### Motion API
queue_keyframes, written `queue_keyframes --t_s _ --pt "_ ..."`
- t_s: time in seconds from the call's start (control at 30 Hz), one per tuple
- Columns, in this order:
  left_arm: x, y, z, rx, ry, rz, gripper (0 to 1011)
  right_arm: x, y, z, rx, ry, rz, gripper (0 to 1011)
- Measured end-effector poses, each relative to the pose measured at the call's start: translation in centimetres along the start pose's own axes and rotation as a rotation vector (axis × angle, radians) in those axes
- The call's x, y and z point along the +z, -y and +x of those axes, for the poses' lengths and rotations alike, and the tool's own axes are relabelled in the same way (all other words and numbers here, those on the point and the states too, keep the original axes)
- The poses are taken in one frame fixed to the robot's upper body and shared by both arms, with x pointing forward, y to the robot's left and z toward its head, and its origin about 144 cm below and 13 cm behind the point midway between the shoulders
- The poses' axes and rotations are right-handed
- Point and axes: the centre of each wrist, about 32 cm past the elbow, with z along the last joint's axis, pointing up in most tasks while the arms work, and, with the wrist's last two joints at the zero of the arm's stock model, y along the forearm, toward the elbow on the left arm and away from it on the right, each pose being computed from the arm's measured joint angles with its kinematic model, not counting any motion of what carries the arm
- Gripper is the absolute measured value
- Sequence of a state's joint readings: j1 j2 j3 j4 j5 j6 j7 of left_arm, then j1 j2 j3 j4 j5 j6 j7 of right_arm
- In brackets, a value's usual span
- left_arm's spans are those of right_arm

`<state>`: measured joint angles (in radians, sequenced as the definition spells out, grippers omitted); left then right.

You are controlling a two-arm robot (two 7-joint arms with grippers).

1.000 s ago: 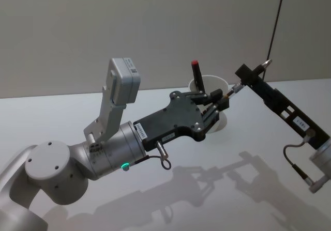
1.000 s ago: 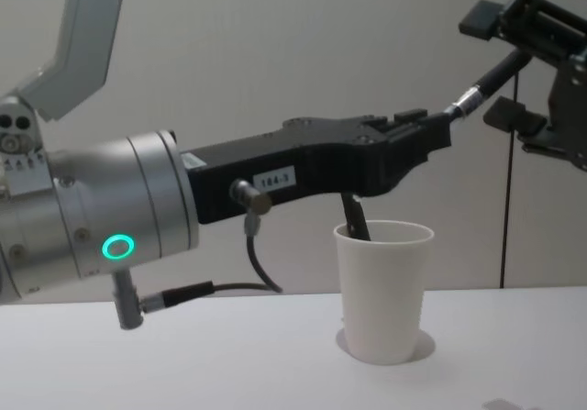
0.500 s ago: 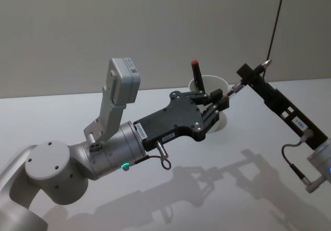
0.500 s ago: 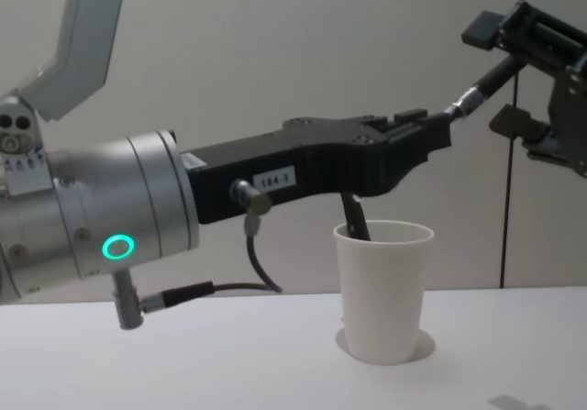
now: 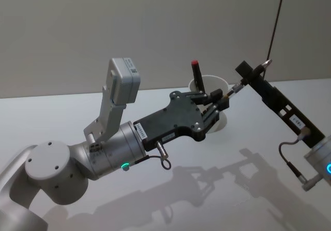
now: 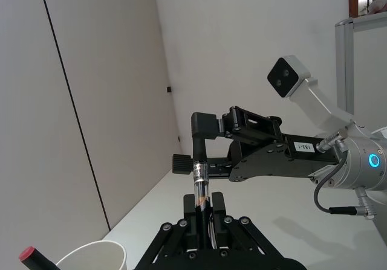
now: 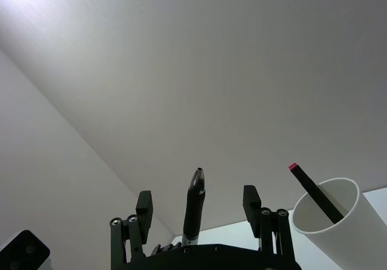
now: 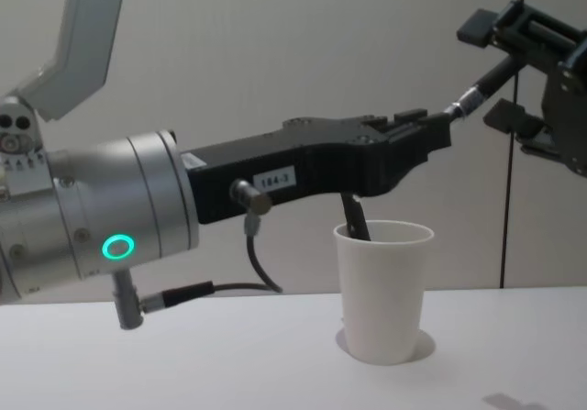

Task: Place the pen into the pen holder.

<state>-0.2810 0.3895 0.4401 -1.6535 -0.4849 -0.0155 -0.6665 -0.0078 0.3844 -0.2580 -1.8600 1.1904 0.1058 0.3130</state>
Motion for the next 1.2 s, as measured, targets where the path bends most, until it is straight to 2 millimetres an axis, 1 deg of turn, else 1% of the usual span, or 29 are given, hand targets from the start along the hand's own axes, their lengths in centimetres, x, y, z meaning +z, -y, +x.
queue_keyframes --t_s 0.07,0.13,0.17,0.2,0.23,0.3,0.33,0.37,0.53,0.6,0.67,0.7,0.8,0.87,0.93,1.2 --pt "0.0 0.0 0.0 0.0 0.0 0.0 150 -0.01 -0.03 -0.01 0.0 0.0 0.001 928" --pt "0.0 0.0 0.0 0.0 0.0 0.0 150 -0.02 -0.05 -0.01 0.0 0.0 0.002 864" --pt "0.0 0.0 0.0 0.0 0.0 0.0 151 -0.03 -0.06 -0.01 0.0 0.0 0.002 849" --pt "0.0 0.0 0.0 0.0 0.0 0.0 150 -0.04 -0.08 -0.01 0.0 0.0 0.003 797" --pt "0.0 0.0 0.0 0.0 0.0 0.0 150 -0.04 -0.08 -0.01 0.0 0.0 0.003 787" --pt "0.0 0.0 0.0 0.0 0.0 0.0 150 -0.05 -0.1 -0.02 0.001 0.0 0.004 723" --pt "0.0 0.0 0.0 0.0 0.0 0.0 150 -0.05 -0.11 -0.02 0.001 0.0 0.004 708" --pt "0.0 0.0 0.0 0.0 0.0 0.0 150 -0.06 -0.11 -0.02 0.0 0.0 0.004 650" --pt "0.0 0.0 0.0 0.0 0.0 0.0 150 -0.08 -0.13 -0.02 0.0 0.0 0.005 521" --pt "0.0 0.0 0.0 0.0 0.0 0.0 151 -0.09 -0.14 -0.01 0.0 -0.001 0.005 419" --pt "0.0 0.0 0.0 0.0 0.0 0.0 150 -0.09 -0.15 -0.01 0.0 -0.001 0.005 376" --pt "0.0 0.0 0.0 0.0 0.0 0.0 151 -0.1 -0.15 -0.01 0.0 -0.001 0.005 313" --pt "0.0 0.0 0.0 0.0 0.0 0.0 150 -0.1 -0.16 -0.02 0.001 -0.001 0.005 254" --pt "0.0 0.0 0.0 0.0 0.0 0.0 150 -0.11 -0.17 -0.02 0.002 -0.001 0.006 177" --pt "0.0 0.0 0.0 0.001 0.0 0.0 150 -0.11 -0.18 -0.03 0.003 -0.002 0.006 133" --pt "0.01 0.0 0.0 0.001 0.0 0.0 142 -0.11 -0.17 -0.01 0.0 -0.001 0.007 132"
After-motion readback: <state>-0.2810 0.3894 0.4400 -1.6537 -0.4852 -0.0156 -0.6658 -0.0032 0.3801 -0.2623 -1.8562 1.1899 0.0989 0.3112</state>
